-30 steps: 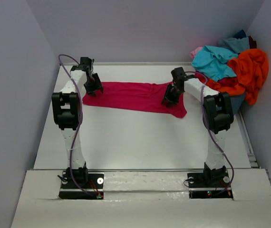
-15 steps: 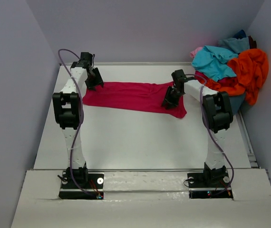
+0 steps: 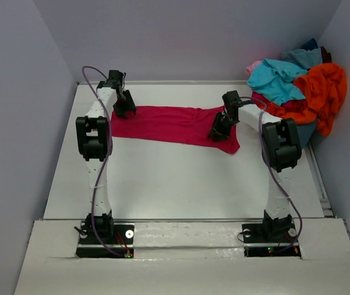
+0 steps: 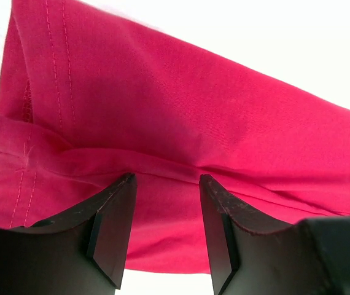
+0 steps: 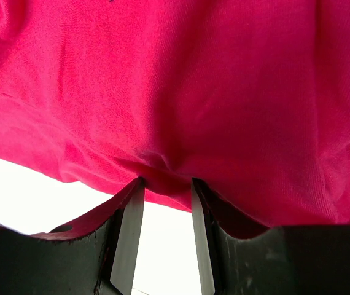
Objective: Fold and stack the t-shirts
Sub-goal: Fold the tshirt
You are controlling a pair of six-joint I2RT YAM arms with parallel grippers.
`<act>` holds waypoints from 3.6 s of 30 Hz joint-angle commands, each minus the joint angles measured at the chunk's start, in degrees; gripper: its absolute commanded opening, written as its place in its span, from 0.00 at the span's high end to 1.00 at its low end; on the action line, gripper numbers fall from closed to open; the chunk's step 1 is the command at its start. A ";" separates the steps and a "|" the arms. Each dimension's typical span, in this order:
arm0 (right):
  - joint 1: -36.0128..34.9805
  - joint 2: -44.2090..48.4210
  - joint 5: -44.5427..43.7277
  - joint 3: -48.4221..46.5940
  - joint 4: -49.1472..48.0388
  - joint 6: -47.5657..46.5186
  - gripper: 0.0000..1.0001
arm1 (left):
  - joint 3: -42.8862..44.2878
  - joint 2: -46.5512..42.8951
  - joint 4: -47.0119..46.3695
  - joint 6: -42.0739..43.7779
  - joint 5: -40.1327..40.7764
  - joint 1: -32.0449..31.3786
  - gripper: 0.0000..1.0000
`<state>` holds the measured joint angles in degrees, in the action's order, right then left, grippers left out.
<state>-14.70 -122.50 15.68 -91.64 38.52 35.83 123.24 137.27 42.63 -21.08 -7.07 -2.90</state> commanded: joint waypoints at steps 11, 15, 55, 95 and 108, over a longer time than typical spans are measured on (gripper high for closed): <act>-0.42 0.32 -2.32 3.39 1.82 -3.22 0.57 | 0.77 2.65 1.49 0.34 1.27 1.13 0.43; -0.42 1.29 -2.67 3.66 3.05 -3.93 0.57 | 1.56 3.61 2.10 -0.01 1.71 1.75 0.43; 0.81 -4.50 -6.45 -11.19 9.99 -3.40 0.54 | -12.41 -4.03 1.66 0.08 5.22 6.06 0.45; 4.50 -24.45 -4.00 -48.99 23.00 -6.48 0.51 | -50.98 -34.69 1.84 -1.77 11.99 -7.90 0.94; 4.50 -26.21 1.37 -46.00 19.84 -9.82 0.51 | -58.37 -40.77 5.62 -2.91 8.22 -21.62 0.94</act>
<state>-10.46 -147.09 14.68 -137.82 59.92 28.23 67.07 99.96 44.56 -23.27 3.09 -21.98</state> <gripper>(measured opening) 0.490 0.092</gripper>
